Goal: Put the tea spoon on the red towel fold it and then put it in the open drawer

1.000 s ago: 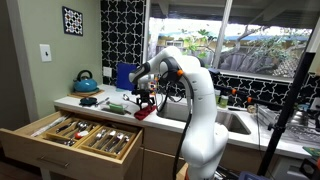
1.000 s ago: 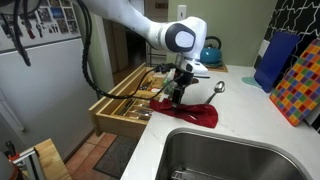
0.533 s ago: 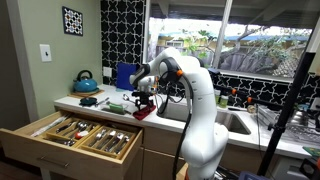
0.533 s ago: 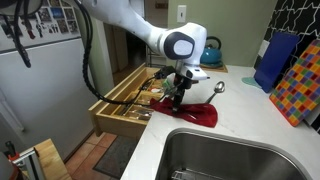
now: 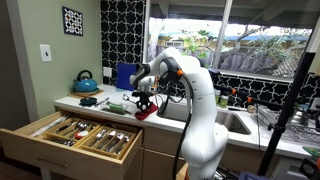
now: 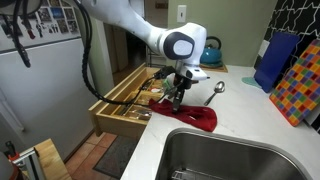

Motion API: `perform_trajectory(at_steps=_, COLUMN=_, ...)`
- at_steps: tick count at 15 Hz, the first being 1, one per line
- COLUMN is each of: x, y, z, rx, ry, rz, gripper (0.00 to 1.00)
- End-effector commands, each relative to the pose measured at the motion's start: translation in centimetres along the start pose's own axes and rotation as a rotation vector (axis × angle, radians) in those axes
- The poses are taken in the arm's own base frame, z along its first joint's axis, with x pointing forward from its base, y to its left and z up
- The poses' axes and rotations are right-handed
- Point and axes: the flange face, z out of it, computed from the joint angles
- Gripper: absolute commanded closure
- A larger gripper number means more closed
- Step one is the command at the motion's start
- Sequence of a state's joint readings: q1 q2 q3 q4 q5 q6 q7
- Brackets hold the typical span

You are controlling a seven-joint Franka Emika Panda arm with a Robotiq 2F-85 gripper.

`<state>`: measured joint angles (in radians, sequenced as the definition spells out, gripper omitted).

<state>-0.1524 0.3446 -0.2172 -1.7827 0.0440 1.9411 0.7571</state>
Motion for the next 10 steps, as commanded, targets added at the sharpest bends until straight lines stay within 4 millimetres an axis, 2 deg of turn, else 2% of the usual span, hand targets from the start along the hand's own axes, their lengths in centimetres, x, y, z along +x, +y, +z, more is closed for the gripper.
perform_trajectory(at_steps=1, x=0.0, y=0.6, z=1.0, rx=0.012, ry=-0.004, rz=-0.003, gripper=0.93)
perform_trajectory(at_steps=2, x=0.0, y=0.7, z=0.9, rx=0.013, ry=-0.002, rz=-0.003, gripper=0.99)
perform_trajectory(at_steps=3, x=0.0, y=0.7, z=0.6, rx=0.016, ry=0.004, rz=-0.002, gripper=1.00)
perform_trajectory(at_steps=5, x=-0.3, y=0.6, z=-0.6, rx=0.026, ry=0.025, rz=-0.009, gripper=0.96)
perform_trajectory(at_steps=10, x=-1.9, y=0.2, z=-4.6, rx=0.014, ry=0.083, rz=-0.009, gripper=0.98)
